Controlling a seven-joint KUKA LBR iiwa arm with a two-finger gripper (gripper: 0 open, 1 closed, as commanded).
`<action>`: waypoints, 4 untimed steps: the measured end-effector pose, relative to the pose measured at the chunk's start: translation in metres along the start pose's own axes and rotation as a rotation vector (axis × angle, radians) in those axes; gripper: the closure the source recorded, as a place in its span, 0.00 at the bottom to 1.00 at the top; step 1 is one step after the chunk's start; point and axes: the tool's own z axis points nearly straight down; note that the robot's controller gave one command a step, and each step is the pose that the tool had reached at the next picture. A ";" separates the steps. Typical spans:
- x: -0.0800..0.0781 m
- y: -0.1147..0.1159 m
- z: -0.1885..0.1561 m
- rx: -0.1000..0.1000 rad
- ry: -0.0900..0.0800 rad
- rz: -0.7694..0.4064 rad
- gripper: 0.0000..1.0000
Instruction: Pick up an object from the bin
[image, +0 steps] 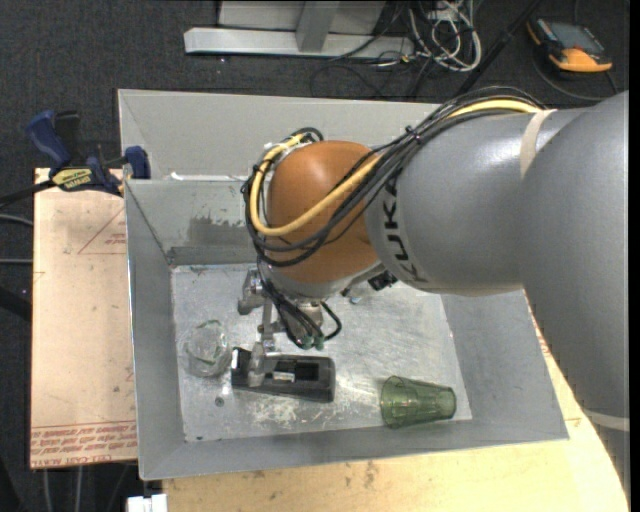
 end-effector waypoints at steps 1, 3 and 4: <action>-0.012 0.000 0.010 -0.002 -0.004 -0.004 0.00; -0.046 0.027 0.064 -0.021 -0.018 -0.041 1.00; -0.047 0.026 0.065 -0.021 -0.022 -0.041 1.00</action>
Offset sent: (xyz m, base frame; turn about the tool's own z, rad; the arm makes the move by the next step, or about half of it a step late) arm 0.0084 -0.0315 0.0470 0.0049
